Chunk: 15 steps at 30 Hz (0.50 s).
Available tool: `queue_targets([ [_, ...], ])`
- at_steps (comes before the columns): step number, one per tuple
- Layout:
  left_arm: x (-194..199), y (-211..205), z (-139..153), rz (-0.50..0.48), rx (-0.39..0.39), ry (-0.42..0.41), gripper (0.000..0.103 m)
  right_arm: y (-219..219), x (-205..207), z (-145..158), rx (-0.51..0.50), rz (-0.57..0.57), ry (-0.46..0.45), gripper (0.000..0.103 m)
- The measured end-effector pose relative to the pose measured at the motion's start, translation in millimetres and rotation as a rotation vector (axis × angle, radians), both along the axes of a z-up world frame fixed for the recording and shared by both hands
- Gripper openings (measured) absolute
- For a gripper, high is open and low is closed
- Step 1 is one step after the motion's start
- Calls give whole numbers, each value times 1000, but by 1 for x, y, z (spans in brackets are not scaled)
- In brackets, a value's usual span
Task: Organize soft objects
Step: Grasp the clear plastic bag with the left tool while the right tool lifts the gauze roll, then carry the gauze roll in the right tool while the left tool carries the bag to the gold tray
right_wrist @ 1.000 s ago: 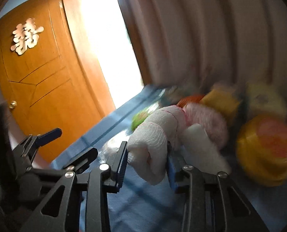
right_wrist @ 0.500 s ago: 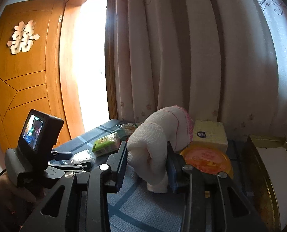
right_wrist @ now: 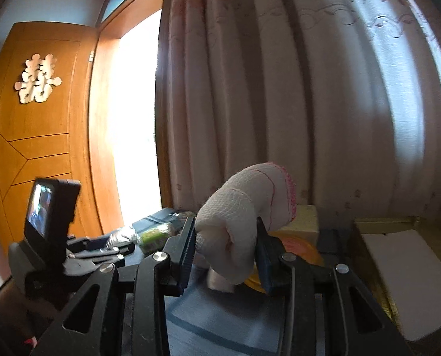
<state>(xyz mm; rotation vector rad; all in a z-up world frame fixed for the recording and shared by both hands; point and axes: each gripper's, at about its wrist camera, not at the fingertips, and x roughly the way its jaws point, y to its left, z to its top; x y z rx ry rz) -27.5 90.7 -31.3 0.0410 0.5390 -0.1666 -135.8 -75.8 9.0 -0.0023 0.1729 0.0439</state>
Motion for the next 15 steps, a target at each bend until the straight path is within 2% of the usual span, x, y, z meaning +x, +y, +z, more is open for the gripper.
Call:
queue_targets([
  [3,-14,-20,15,-63,-24,-41,38,-16,-16,1,-7,-45,0,39],
  [10,-38,-73,40,-222,-74,-65,38,-69,-47,-5,-12,-195,20,39],
  [15,-55,-129,55,-354,-79,-87,38,-110,-70,-2,-27,-317,7,39],
])
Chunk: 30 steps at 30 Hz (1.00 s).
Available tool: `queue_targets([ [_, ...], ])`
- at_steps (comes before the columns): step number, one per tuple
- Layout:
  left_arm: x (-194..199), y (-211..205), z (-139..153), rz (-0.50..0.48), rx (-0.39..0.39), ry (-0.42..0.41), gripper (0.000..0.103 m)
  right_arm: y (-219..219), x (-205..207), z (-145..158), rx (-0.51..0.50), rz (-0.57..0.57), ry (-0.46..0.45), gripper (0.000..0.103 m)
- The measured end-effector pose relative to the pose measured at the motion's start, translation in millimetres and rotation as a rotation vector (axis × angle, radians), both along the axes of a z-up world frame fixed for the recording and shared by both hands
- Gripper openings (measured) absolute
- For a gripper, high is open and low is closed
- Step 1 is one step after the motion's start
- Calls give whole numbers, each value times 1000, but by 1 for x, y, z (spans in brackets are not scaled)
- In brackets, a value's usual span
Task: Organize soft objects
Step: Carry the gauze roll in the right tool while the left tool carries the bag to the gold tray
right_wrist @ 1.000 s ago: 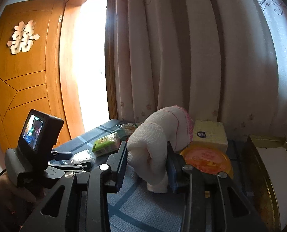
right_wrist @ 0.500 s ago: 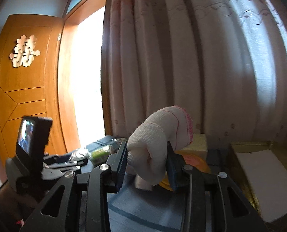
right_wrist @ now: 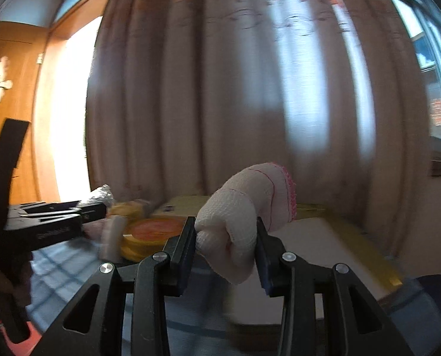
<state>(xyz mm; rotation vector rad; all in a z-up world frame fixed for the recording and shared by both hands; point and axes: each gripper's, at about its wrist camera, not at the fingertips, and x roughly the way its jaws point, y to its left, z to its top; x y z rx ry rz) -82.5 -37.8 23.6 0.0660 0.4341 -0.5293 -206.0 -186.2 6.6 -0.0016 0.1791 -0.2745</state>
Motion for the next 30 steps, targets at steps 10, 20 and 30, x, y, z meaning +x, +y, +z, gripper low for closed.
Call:
queue_targets([
  [10,-15,-104,11,-211,-40,39,38,-74,-14,7,-66,-165,57,39],
  [20,-17,-180,-7,-284,24,141,38,-114,3,11,-55,-141,190,40],
  [30,-18,-197,-24,-256,90,160,42,-135,15,7,-6,-36,269,40],
])
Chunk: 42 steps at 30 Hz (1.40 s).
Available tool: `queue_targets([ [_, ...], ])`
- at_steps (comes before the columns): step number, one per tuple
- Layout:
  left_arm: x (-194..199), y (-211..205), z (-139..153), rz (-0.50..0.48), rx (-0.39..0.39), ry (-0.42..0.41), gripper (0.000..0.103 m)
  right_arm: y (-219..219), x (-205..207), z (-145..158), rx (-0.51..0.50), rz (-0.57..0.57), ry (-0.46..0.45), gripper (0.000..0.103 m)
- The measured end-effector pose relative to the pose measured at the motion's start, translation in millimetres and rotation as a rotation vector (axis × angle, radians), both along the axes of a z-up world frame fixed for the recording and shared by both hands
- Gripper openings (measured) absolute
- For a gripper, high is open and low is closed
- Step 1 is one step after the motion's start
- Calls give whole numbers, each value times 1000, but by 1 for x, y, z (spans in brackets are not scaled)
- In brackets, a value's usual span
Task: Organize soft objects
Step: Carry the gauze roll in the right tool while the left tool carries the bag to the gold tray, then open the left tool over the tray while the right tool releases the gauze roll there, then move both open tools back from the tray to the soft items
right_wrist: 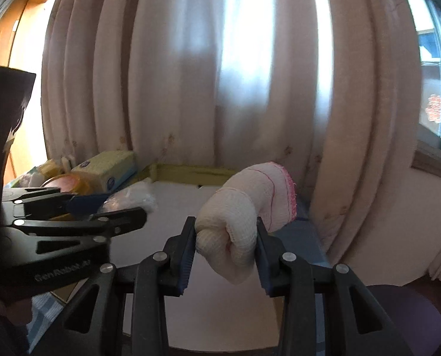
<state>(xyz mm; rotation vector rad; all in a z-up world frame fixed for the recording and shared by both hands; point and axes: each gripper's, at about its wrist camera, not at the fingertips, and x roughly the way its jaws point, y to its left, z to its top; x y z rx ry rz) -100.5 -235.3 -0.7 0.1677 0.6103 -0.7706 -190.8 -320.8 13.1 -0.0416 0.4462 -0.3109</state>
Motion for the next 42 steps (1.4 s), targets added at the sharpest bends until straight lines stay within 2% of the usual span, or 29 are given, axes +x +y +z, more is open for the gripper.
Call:
queue_targets([
  [2,-1,-1,-2,10,11,-3,43,0,4,-1,23,39,31,40],
  [5,0,2,-3,51,30,-14,59,-7,9,-4,86,77,56,43],
  [7,5,11,1,96,23,-5,84,-18,8,-5,175,101,39,54],
  [8,6,15,4,112,13,-6,90,-23,5,-4,212,99,22,66],
  [9,7,22,7,130,-7,-12,102,-27,2,-4,248,92,-2,78],
  [10,7,30,12,147,-33,-20,103,-31,-1,-4,287,90,-33,82],
  [12,6,41,19,152,-62,-36,103,-36,-8,0,341,80,-83,85],
  [18,1,58,27,202,-29,-113,103,-26,-39,14,435,-20,-283,85],
  [23,4,69,25,243,5,-155,103,2,-44,17,400,-87,-367,85],
  [32,7,92,26,276,-7,-158,103,23,-32,18,365,-109,-376,85],
  [37,7,95,23,284,-3,-159,103,37,-38,22,290,-153,-426,85],
  [42,6,97,23,314,11,-207,103,58,-40,26,196,-195,-492,87],
])
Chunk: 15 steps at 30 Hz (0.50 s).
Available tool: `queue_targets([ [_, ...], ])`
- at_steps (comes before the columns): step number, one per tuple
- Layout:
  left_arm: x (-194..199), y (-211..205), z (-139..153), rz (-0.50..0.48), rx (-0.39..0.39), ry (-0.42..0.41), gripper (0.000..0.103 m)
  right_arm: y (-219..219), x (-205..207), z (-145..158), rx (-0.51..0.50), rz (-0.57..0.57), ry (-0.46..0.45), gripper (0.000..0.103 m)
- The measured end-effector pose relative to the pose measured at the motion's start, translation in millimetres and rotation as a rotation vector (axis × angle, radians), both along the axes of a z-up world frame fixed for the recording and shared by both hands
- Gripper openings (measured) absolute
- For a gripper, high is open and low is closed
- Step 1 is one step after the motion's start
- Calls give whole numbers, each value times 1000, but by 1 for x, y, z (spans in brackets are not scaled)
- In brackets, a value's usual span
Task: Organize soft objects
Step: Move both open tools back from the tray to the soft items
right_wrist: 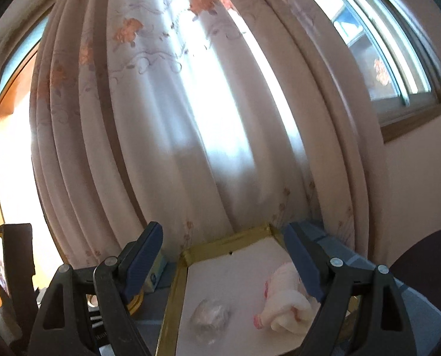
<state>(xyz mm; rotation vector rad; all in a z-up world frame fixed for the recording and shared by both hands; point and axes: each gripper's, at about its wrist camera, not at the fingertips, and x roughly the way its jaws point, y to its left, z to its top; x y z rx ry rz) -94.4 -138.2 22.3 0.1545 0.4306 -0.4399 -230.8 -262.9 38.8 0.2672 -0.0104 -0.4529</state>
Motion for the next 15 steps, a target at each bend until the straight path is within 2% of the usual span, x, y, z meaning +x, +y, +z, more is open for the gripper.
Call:
queue_targets([
  [6,-1,7,1,99,39,-126,103,22,7,5,-95,-79,-62,91],
  [15,9,21,-3,141,44,-178,103,41,22,-3,-102,-69,-67,91],
])
